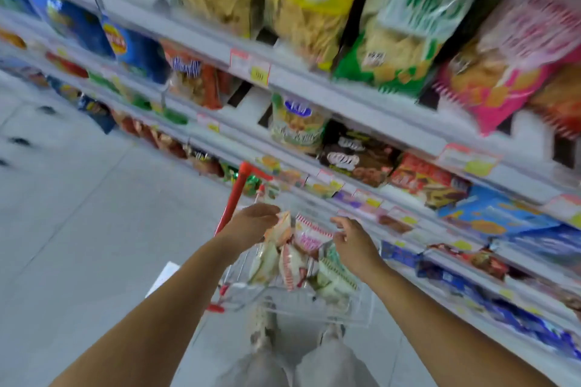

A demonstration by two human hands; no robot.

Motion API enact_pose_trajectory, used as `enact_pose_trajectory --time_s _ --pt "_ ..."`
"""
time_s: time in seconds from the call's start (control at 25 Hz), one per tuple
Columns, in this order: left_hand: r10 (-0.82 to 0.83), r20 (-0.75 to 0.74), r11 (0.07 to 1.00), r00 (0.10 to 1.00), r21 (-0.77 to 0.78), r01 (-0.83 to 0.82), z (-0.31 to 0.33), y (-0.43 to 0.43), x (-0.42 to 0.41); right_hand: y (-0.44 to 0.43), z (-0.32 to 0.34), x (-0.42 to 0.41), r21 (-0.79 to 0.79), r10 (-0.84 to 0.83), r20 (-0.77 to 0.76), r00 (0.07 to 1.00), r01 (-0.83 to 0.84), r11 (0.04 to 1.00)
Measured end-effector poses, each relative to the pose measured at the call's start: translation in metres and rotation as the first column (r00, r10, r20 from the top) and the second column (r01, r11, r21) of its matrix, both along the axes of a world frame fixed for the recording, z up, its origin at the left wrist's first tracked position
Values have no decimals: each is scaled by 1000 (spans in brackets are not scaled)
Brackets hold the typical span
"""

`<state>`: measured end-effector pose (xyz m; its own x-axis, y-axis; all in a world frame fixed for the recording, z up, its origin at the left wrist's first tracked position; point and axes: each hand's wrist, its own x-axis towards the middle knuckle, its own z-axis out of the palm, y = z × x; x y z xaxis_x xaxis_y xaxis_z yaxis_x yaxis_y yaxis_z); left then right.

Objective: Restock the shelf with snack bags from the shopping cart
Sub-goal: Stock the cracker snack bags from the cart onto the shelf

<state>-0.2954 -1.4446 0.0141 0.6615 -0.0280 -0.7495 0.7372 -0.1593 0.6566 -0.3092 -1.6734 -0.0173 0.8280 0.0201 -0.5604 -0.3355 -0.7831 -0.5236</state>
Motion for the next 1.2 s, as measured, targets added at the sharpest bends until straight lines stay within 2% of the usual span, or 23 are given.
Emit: enact_pose_trajectory --time_s 0.12,0.28,0.4,0.56,0.72,0.88,0.96,1.08,1.12,1.2 --pt "47 -96 999 994 18 -45 -54 1 -15 6 -76 -1 -49 15 -218 976 -26 998" --pt "123 -155 992 980 43 -117 -114 8 -36 30 -157 -8 -20 82 -336 938 -95 995" --pt "173 -162 983 971 82 -162 -142 18 -46 56 -206 -8 8 174 -318 932 -181 983" --pt "148 -138 985 979 113 -133 -160 29 -60 94 -261 3 -100 291 -248 924 -323 941" --pt "105 -161 991 981 101 -90 -161 32 -65 102 -298 7 -166 171 -369 914 -246 955" --pt "85 -165 993 983 92 -70 -161 26 -66 92 -297 -1 -150 188 -317 930 -245 958" --pt "78 -171 993 982 99 -62 -162 23 -66 88 -282 3 -47 180 -283 942 -201 978" --pt "-6 -155 998 988 65 16 -163 21 -71 76 -237 15 212 -17 -359 933 99 972" --pt "-76 -85 993 993 80 83 -163 20 -75 68 -220 20 268 -72 -381 922 185 946" --pt "-253 133 947 958 238 217 -160 13 -76 52 -189 27 349 -139 -385 912 283 893"
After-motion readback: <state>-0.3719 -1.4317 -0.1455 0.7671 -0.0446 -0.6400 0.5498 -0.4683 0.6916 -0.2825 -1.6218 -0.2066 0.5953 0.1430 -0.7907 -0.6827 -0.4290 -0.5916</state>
